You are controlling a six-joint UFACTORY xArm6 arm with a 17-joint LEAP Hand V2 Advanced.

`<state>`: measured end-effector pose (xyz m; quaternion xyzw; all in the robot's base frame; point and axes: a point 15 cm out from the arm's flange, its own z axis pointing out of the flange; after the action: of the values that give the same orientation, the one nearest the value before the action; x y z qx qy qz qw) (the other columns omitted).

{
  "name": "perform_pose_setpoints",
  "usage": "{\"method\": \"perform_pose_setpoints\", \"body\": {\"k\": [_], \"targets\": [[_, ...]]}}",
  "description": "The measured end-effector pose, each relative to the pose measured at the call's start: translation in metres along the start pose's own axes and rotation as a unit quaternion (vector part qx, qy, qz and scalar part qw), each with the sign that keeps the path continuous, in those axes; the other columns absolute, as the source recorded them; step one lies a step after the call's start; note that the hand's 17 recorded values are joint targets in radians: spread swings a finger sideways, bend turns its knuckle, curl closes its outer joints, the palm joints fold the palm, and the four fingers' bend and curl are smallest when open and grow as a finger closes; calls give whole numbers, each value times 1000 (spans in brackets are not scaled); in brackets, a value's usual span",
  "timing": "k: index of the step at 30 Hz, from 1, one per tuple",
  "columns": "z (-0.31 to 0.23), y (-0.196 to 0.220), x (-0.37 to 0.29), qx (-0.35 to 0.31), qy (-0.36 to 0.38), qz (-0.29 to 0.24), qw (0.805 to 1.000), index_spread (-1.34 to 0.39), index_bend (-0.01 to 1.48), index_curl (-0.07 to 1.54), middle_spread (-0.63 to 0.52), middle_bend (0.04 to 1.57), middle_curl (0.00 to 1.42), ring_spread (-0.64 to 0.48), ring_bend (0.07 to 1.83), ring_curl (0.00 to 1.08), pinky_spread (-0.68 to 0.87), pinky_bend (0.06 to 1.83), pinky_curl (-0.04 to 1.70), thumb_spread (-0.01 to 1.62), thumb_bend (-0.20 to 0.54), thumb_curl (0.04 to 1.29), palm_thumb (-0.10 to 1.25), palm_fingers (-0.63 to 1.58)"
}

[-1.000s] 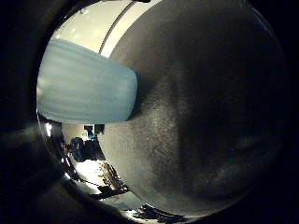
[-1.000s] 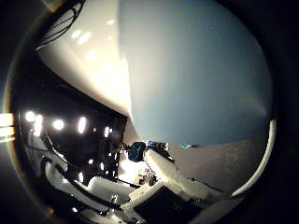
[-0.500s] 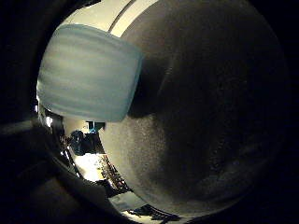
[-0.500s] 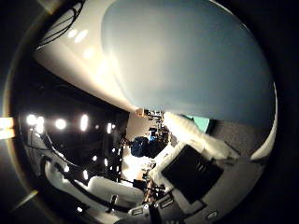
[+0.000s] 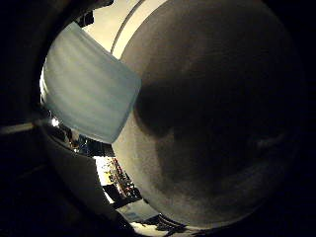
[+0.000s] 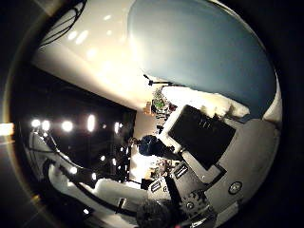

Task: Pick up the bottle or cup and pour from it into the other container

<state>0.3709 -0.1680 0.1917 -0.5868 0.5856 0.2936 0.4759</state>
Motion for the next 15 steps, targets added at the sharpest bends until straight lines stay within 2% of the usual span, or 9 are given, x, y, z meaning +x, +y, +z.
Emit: {"method": "perform_pose_setpoints", "body": {"k": [6,15], "targets": [[3,5,-15,-14,-29,0,999,-394,464,706,-175,930,697,-208,1150,549,-421,1081,452,757,-29,583,876,1069],[-7,0,-36,-14,-22,-20,999,-417,491,884,-182,989,765,-219,1195,615,-395,1108,577,720,-30,623,877,1000]]}}
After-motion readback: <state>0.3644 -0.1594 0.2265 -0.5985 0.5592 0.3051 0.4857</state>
